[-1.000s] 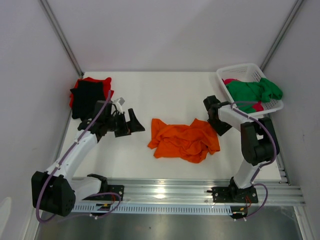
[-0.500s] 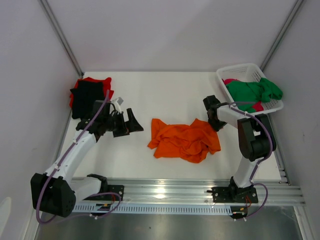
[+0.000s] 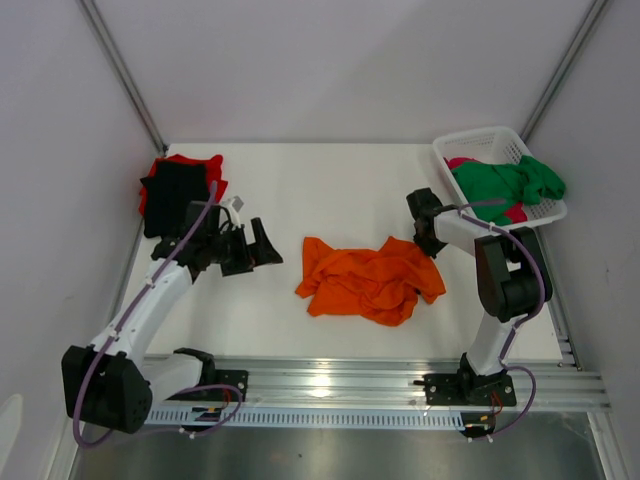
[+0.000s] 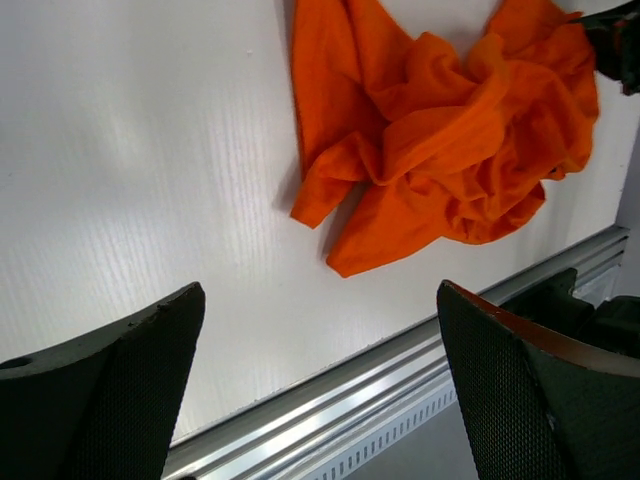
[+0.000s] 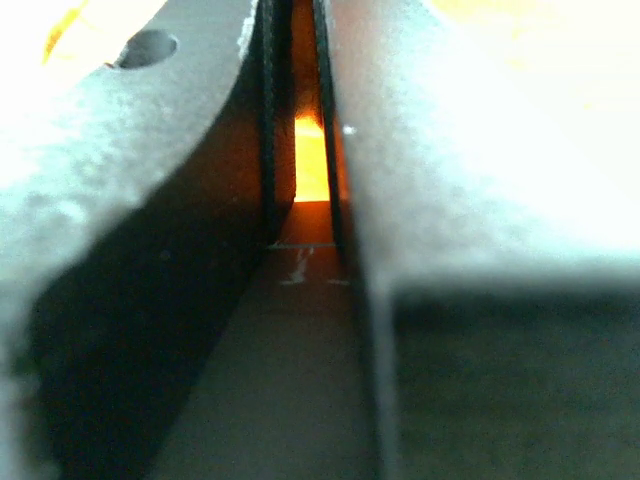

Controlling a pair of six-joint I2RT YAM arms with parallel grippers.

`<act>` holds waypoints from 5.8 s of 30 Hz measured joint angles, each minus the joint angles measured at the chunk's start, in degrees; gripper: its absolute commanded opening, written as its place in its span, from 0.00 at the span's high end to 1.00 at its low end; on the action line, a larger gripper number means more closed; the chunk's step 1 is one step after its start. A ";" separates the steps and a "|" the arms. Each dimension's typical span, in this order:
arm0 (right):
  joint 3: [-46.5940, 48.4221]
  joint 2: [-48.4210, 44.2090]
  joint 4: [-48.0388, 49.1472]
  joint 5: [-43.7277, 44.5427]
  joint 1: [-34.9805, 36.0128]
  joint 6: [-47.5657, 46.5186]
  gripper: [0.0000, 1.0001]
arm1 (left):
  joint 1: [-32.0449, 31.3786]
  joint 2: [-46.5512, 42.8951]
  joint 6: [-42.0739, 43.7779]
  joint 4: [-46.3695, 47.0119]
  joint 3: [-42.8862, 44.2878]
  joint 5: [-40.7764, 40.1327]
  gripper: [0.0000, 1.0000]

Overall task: Fold and stack the t-shirts
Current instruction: Flatten out the tshirt

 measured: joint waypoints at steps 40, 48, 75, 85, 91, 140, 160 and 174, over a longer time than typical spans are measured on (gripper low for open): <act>-0.09 -2.08 1.03 -2.40 0.09 -4.44 0.95 | -15.21 36.00 -7.65 16.65 18.12 10.27 0.06; -0.15 -2.71 1.07 -2.71 0.09 -5.99 0.95 | -15.23 37.75 -2.62 7.17 25.94 -2.64 0.05; -2.78 -8.07 1.07 -4.00 -0.74 -7.23 0.95 | -15.28 46.75 4.81 -7.37 36.35 -17.07 0.15; -2.78 -9.55 0.92 -4.09 -0.81 -7.28 0.95 | -15.28 46.75 1.84 1.14 32.96 -4.55 0.14; -2.93 -11.15 0.68 -4.09 -1.40 -7.28 0.95 | -15.28 47.06 1.46 1.81 32.96 -3.26 0.14; -5.95 -20.48 6.47 -3.39 -4.15 -15.65 0.95 | -11.80 56.70 7.96 -9.75 47.36 -7.41 0.99; 5.25 -25.07 17.40 -1.70 -4.09 -34.01 0.94 | -7.30 44.96 11.56 -21.70 82.73 -19.32 0.99; 14.23 -29.66 22.67 1.40 -3.85 -42.29 0.93 | -1.77 36.54 11.87 -23.19 87.01 -23.26 0.98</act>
